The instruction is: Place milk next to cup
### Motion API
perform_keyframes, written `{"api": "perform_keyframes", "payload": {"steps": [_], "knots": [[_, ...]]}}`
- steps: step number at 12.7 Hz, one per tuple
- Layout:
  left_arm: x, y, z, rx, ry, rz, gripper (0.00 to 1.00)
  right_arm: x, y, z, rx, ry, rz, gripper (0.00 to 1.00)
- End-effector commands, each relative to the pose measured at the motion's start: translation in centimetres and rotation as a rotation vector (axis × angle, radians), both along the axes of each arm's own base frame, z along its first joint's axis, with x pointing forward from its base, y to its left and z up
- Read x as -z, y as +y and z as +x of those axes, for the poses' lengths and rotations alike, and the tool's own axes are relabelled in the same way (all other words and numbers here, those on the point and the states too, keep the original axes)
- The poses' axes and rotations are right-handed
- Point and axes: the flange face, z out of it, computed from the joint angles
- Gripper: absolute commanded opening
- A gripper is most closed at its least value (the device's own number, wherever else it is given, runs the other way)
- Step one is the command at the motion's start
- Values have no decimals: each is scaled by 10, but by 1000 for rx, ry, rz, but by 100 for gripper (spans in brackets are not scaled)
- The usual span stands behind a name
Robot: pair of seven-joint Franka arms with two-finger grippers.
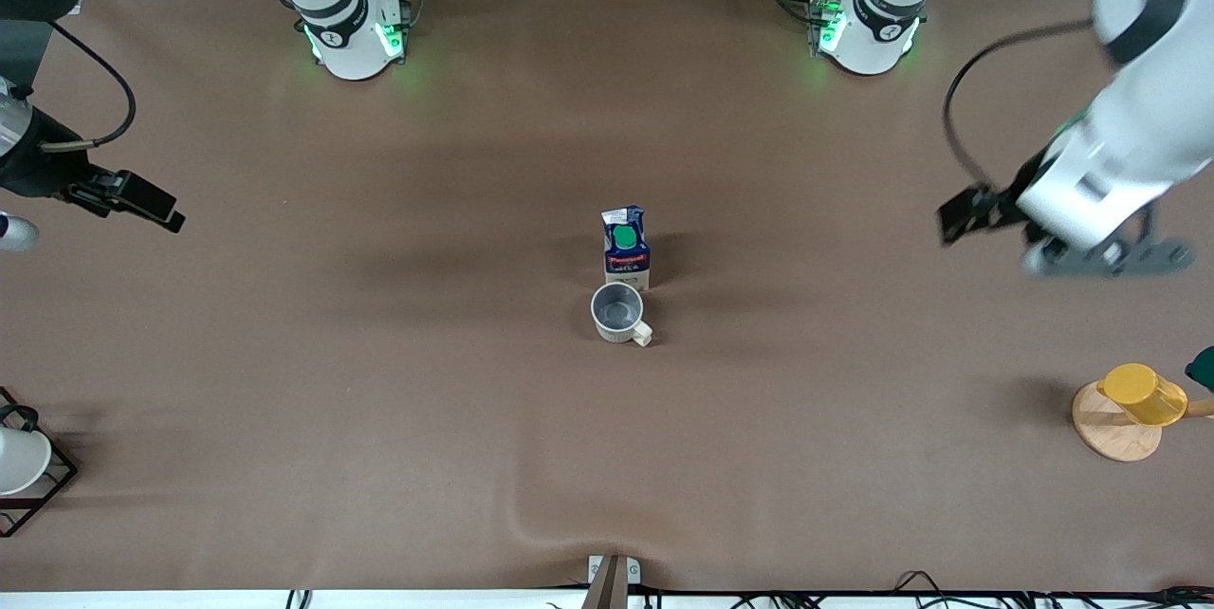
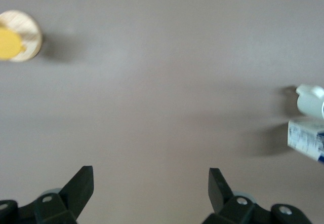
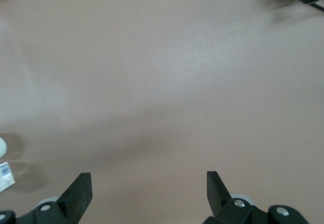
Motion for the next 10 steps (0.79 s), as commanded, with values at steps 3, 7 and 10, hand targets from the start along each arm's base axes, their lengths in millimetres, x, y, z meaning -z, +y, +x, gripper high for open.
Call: {"api": "perform_keyframes", "payload": {"steps": [3,7,10], "knots": [[-38,24,-51,12,11,-1,100,-3,10,2,-5,5,-50,100],[-44,27,-52,64,14,21,100,-4,7,2,-40,9,-51,100],[-56,22,-52,144,-6,39,100,-1,10,-1,-72,39,-50,100]]}}
